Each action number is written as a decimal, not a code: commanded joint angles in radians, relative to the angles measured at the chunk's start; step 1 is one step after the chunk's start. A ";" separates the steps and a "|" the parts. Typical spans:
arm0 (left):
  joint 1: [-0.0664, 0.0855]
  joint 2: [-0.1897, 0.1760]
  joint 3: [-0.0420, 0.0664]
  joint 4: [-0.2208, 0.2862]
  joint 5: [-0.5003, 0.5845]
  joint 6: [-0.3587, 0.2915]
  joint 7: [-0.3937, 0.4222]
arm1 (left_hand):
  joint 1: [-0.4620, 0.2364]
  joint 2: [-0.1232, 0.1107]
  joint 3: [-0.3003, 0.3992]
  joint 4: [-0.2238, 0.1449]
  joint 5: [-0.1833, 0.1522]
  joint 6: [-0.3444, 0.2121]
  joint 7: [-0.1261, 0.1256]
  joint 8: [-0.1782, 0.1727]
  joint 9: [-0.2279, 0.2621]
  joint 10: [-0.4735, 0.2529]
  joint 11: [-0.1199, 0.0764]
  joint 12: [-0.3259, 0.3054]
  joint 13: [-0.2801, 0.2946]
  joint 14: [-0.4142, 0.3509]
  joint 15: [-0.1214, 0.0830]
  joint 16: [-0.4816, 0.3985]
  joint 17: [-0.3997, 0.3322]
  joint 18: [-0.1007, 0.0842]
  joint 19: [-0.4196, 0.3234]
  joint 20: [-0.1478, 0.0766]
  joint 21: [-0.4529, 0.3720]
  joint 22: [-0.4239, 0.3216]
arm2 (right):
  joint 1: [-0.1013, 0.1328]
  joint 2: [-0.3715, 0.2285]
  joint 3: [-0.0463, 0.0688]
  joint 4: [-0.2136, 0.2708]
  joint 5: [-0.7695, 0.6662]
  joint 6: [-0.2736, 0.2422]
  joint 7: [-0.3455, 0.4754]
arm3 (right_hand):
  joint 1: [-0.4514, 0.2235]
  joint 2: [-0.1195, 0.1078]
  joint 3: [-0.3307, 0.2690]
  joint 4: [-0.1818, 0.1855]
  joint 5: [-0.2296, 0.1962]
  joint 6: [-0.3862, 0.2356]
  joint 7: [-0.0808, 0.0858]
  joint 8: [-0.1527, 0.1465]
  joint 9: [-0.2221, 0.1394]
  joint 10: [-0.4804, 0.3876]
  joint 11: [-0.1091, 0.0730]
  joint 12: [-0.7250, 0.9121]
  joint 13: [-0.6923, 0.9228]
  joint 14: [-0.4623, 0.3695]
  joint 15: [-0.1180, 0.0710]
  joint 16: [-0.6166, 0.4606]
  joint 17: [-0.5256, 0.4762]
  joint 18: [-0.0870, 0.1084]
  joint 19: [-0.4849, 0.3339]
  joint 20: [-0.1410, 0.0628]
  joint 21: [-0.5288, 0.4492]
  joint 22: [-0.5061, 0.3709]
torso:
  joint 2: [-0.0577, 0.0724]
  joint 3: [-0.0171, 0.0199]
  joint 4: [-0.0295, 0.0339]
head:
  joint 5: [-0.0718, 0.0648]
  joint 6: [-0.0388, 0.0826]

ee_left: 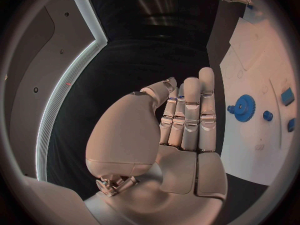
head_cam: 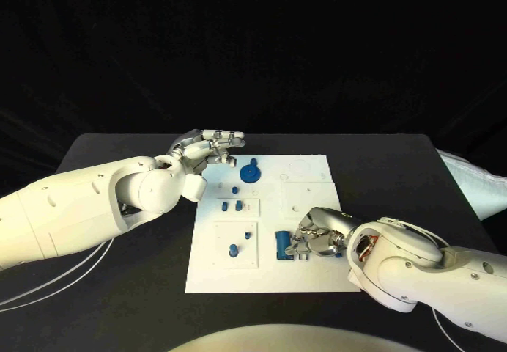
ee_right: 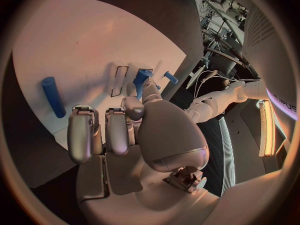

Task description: Assemble the parts on the task board

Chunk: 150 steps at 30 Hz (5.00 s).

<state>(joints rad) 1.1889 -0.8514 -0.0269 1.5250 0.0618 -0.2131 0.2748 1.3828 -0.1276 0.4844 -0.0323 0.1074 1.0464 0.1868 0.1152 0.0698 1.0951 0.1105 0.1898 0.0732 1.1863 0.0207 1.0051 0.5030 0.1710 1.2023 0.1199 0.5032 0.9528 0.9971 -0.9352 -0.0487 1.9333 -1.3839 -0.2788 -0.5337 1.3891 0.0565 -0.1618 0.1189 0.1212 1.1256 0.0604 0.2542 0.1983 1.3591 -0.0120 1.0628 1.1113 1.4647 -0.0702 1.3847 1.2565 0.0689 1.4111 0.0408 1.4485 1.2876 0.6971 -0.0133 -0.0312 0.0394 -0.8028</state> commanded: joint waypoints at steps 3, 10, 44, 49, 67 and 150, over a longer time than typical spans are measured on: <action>0.000 0.000 0.001 0.002 -0.003 0.021 0.001 | -0.001 0.007 -0.004 0.001 -0.002 -0.006 -0.001 0.005 -0.001 -0.007 0.003 0.006 -0.002 -0.007 0.002 0.001 -0.001 0.011 0.001 0.000 -0.005 -0.002 | -0.005 0.007 -0.001 -0.008 -0.051 0.030 0.000 | 0.023 0.005 0.004 -0.012 -0.009 0.009 0.000 0.004 0.002 0.008 -0.004 0.009 0.009 0.053 -0.009 0.006 0.001 -0.007 0.002 -0.006 0.003 0.001 | 0.000 -0.0006 0.0000 | 0.001 -0.001; 0.000 -0.002 0.000 0.002 -0.005 0.021 0.001 | -0.001 0.007 -0.004 0.001 -0.002 -0.006 -0.001 0.005 -0.001 -0.007 0.003 0.006 -0.002 -0.007 0.002 0.001 -0.001 0.011 0.001 0.000 -0.005 -0.002 | -0.005 -0.031 -0.001 0.013 -0.018 -0.044 0.040 | -0.025 -0.007 -0.021 0.011 0.048 -0.007 0.007 0.001 0.003 -0.003 0.001 -0.020 -0.010 0.051 -0.006 -0.002 -0.011 -0.005 -0.005 -0.007 -0.003 -0.011 | -0.001 0.0005 -0.0017 | 0.002 -0.002; -0.001 -0.004 -0.002 0.002 -0.006 0.024 0.002 | -0.001 0.008 -0.005 0.000 -0.002 -0.007 -0.001 0.006 -0.001 -0.008 0.003 0.008 -0.002 -0.007 0.002 0.001 -0.002 0.011 0.001 0.000 -0.005 -0.002 | 0.027 -0.246 -0.007 0.024 -0.157 0.087 -0.025 | -0.069 0.000 -0.070 0.070 0.140 -0.039 0.029 -0.051 -0.013 -0.033 0.021 -0.095 -0.060 0.051 0.012 -0.002 -0.003 -0.004 -0.007 0.013 -0.007 -0.014 | -0.001 0.0005 -0.0008 | -0.039 0.009; -0.002 -0.003 -0.002 0.001 -0.006 0.025 0.002 | -0.001 0.008 -0.005 0.000 -0.002 -0.007 -0.001 0.006 -0.001 -0.008 0.003 0.008 -0.002 -0.007 0.002 0.001 -0.002 0.011 0.001 0.000 -0.005 -0.002 | 0.018 -0.229 -0.007 0.017 -0.164 0.110 -0.036 | -0.072 -0.001 -0.073 0.074 0.140 -0.036 0.028 -0.051 -0.012 -0.025 0.021 -0.078 -0.045 0.054 0.011 0.008 0.014 -0.007 0.000 0.012 -0.001 -0.001 | 0.000 0.0014 0.0000 | -0.037 0.009; -0.003 -0.003 -0.002 0.001 -0.006 0.026 0.000 | -0.001 0.008 -0.005 0.000 -0.002 -0.007 -0.001 0.006 -0.001 -0.008 0.003 0.008 -0.002 -0.007 0.002 0.001 -0.002 0.011 0.001 0.000 -0.005 -0.002 | 0.003 -0.173 -0.007 0.003 -0.225 0.152 -0.044 | -0.051 -0.001 -0.073 0.073 0.143 -0.027 0.023 -0.052 -0.008 -0.007 0.016 -0.041 -0.012 0.062 0.007 0.031 0.051 -0.013 0.016 0.009 0.012 0.028 | 0.001 0.0009 -0.0007 | -0.033 0.006; -0.006 -0.003 -0.002 0.006 -0.018 0.028 -0.006 | 0.001 0.010 -0.007 -0.002 -0.002 -0.007 -0.001 0.007 -0.001 -0.009 0.003 0.011 -0.002 -0.008 0.002 0.002 -0.005 0.011 0.001 -0.001 -0.006 -0.003 | -0.001 -0.052 -0.005 -0.005 0.100 0.001 -0.054 | -0.218 -0.123 0.374 0.084 0.351 0.045 0.003 -0.085 0.045 0.041 -0.001 0.012 0.070 0.066 -0.006 0.045 0.091 -0.016 0.025 -0.004 0.022 0.054 | 0.000 0.0007 -0.0009 | -0.022 0.002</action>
<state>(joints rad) 1.1822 -0.8556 -0.0296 1.5276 0.0464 -0.2024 0.2649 1.3828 -0.1276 0.4817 -0.0350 0.1074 1.0464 0.1868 0.1191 0.0699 1.0916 0.1141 0.1977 0.0726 1.1867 0.0240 1.0051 0.4991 0.1710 1.2023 0.1199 0.5032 0.9509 0.9971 -0.9912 -0.0536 1.9272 -1.2416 -0.3134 -0.5735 1.1816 -0.0659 0.2180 0.2029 0.4707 1.1624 0.0632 0.1663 0.2428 1.3944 -0.0112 1.0720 1.1806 1.4682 -0.0702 1.4255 1.3081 0.0690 1.4343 0.0430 1.4678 1.3081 0.6971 -0.0128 -0.0317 0.0173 -0.8002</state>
